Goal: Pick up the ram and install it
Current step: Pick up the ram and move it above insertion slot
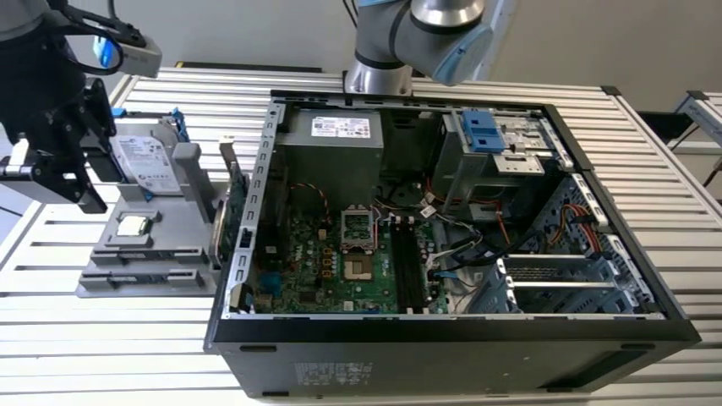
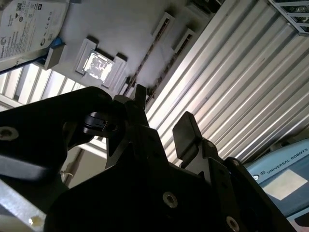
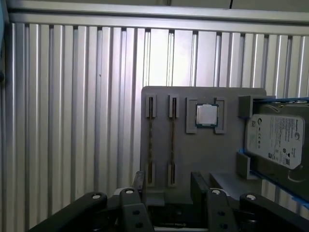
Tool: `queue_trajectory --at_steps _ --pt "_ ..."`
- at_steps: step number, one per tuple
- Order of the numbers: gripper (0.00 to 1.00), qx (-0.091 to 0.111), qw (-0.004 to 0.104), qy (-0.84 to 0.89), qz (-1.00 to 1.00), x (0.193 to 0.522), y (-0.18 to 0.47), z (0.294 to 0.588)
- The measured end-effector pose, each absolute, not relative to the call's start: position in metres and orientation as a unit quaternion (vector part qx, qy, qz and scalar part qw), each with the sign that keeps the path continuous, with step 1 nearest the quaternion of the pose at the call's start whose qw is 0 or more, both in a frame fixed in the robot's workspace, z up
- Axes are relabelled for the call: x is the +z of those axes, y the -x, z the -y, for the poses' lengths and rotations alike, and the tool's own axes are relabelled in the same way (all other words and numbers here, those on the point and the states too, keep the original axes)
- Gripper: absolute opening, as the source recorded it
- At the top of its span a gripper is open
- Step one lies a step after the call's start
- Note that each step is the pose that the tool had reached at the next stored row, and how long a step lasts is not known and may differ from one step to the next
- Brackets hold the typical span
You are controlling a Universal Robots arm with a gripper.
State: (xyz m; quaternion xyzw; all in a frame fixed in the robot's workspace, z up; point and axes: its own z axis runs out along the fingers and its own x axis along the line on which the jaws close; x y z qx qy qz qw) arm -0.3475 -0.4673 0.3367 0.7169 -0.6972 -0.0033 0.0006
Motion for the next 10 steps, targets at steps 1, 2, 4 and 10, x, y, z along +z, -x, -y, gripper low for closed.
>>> queue_trajectory --at_steps 1,2,4,10 --pt "1.0 -0.003 0.001 -0.717 0.697 0.336 0.348 0.467" --pt "1.0 -0.003 0.001 -0.717 0.697 0.334 0.348 0.467" --pt "1.0 -0.003 0.001 -0.718 0.696 0.332 0.348 0.467" --pt "1.0 -0.003 0.001 -0.719 0.695 0.325 0.348 0.467"
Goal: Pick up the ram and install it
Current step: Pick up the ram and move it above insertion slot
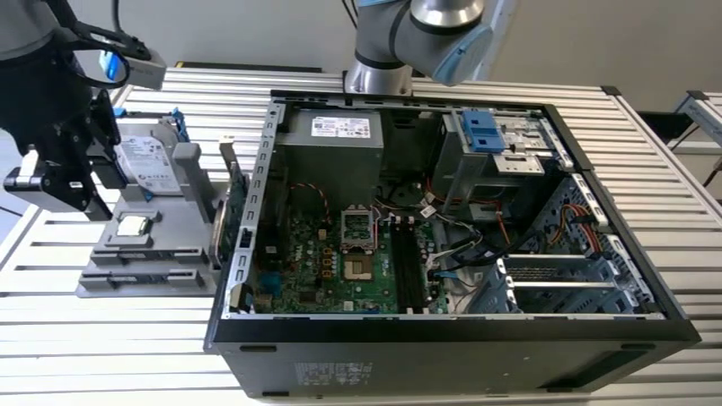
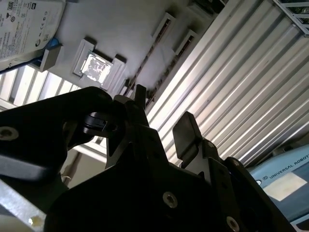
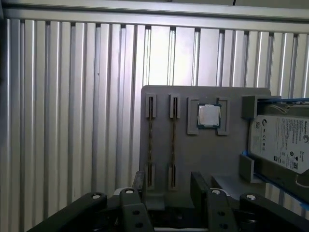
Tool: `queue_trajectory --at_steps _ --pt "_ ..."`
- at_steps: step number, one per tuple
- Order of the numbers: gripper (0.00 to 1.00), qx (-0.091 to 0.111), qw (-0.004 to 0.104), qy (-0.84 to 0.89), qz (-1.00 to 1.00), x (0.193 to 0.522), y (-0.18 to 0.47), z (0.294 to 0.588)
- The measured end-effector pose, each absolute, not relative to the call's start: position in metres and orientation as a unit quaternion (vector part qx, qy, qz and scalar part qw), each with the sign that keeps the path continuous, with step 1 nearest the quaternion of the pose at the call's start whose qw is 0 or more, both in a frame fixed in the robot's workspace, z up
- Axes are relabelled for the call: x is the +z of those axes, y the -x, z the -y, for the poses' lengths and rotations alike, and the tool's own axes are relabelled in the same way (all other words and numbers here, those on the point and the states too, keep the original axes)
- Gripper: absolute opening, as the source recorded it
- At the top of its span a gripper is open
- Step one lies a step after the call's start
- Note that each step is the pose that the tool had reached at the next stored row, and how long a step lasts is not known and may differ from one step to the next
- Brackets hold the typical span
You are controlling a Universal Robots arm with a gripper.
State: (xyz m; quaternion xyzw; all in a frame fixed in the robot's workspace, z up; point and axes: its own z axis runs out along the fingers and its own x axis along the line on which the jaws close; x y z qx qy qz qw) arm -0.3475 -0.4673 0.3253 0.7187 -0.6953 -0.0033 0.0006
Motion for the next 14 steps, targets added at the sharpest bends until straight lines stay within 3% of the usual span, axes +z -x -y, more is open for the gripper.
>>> queue_trajectory --at_steps 14 --pt "1.0 -0.003 0.001 -0.719 0.695 0.307 0.348 0.47"
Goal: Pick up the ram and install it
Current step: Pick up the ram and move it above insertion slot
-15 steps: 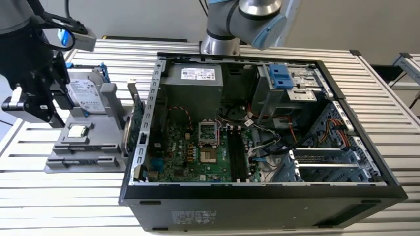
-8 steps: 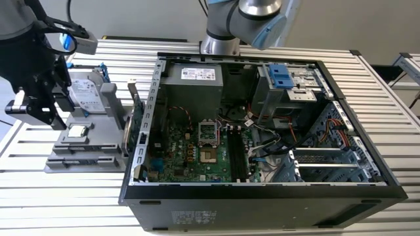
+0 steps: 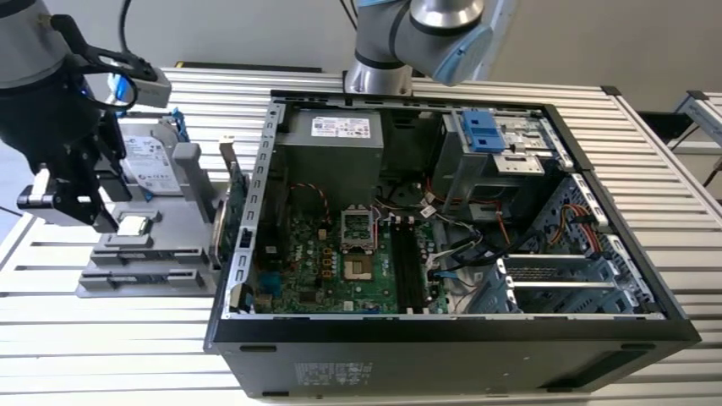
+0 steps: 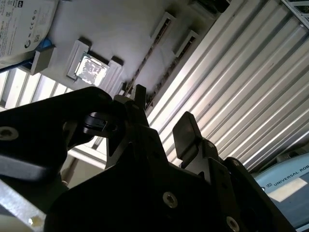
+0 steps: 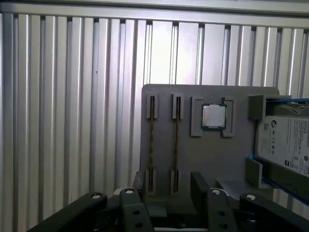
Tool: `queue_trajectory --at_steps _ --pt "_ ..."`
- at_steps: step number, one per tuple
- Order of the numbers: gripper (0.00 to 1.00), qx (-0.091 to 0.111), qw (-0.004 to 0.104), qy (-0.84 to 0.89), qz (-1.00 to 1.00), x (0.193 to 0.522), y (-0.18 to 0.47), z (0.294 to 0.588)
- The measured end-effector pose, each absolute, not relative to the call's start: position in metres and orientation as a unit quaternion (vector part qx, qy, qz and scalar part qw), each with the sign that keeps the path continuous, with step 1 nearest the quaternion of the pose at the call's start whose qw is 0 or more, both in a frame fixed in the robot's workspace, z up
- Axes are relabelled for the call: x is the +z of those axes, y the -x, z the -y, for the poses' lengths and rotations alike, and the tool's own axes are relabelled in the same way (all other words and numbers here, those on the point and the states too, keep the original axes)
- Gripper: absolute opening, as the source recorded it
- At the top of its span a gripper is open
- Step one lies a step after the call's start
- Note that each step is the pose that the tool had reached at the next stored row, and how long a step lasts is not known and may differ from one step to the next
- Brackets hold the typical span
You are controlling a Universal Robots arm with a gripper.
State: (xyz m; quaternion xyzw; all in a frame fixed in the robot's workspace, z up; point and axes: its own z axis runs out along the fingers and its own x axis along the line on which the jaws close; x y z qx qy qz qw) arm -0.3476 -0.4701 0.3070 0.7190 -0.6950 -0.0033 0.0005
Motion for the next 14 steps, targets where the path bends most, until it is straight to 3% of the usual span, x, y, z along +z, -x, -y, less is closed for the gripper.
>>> queue_trajectory --at_steps 14 --pt "1.0 -0.003 0.001 -0.719 0.695 0.29 0.347 0.478"
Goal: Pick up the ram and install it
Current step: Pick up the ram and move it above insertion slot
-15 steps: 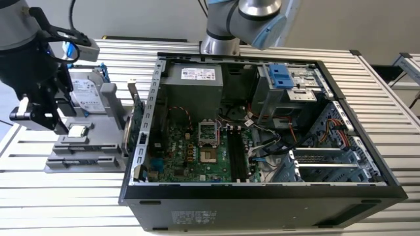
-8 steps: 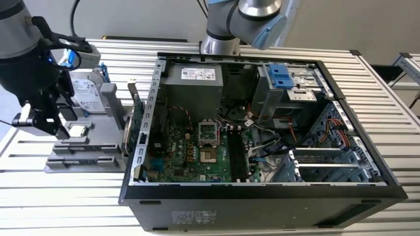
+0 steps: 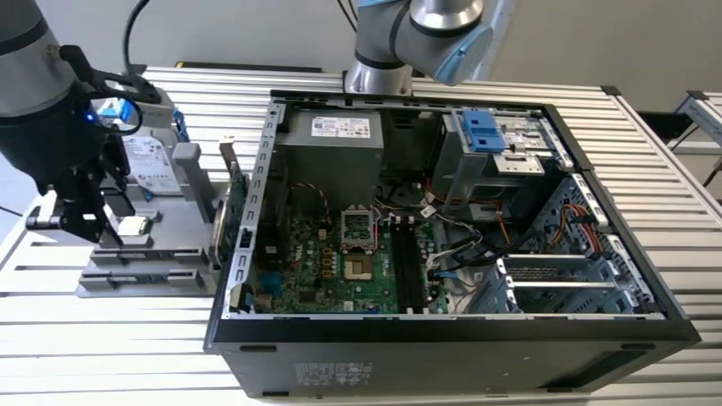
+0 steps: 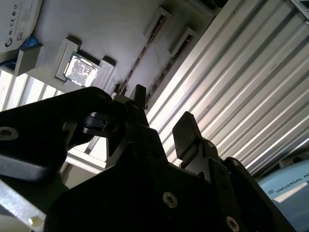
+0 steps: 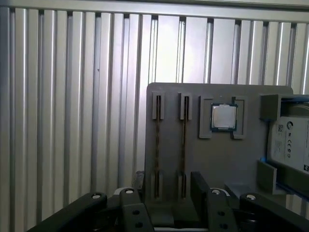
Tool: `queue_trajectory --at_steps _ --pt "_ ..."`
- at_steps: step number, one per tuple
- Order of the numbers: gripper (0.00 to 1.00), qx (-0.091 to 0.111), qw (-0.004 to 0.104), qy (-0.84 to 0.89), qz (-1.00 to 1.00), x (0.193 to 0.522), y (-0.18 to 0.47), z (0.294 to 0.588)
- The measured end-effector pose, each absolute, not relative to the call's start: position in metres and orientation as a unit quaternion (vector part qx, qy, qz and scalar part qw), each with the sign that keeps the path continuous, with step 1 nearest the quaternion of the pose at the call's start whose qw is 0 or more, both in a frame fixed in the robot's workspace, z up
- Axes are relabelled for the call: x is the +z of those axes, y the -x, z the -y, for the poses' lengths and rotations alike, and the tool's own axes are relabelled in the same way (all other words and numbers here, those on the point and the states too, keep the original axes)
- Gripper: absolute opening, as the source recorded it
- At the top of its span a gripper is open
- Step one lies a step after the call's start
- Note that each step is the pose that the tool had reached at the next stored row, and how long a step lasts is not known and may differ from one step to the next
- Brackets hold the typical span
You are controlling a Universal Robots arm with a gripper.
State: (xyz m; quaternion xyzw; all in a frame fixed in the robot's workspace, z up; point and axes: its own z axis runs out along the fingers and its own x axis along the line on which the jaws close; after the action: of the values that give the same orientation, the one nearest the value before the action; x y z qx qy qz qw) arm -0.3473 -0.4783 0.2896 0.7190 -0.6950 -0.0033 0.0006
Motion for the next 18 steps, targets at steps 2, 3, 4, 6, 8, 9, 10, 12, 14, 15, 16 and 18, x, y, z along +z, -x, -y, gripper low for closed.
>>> queue_trajectory --at_steps 2,3,4,6,8,9,10,12,14,15,16,18 --pt "1.0 -0.003 0.001 -0.719 0.695 0.287 0.347 0.479" --pt "1.0 -0.003 0.001 -0.719 0.695 0.285 0.347 0.479" --pt "1.0 -0.003 0.001 -0.719 0.695 0.284 0.347 0.479" --pt "1.0 -0.003 0.001 -0.719 0.695 0.281 0.347 0.479" --pt "1.0 -0.003 0.001 -0.719 0.695 0.279 0.347 0.48" --pt "1.0 -0.003 0.001 -0.719 0.695 0.277 0.347 0.48" --pt "1.0 -0.003 0.001 -0.719 0.695 0.276 0.347 0.48" --pt "1.0 -0.003 0.001 -0.719 0.695 0.274 0.347 0.481" --pt "1.0 -0.003 0.001 -0.719 0.695 0.272 0.347 0.482" --pt "1.0 -0.003 0.001 -0.719 0.695 0.27 0.347 0.482" --pt "1.0 -0.003 0.001 -0.719 0.695 0.269 0.347 0.482" --pt "1.0 -0.003 0.001 -0.719 0.695 0.267 0.347 0.483"
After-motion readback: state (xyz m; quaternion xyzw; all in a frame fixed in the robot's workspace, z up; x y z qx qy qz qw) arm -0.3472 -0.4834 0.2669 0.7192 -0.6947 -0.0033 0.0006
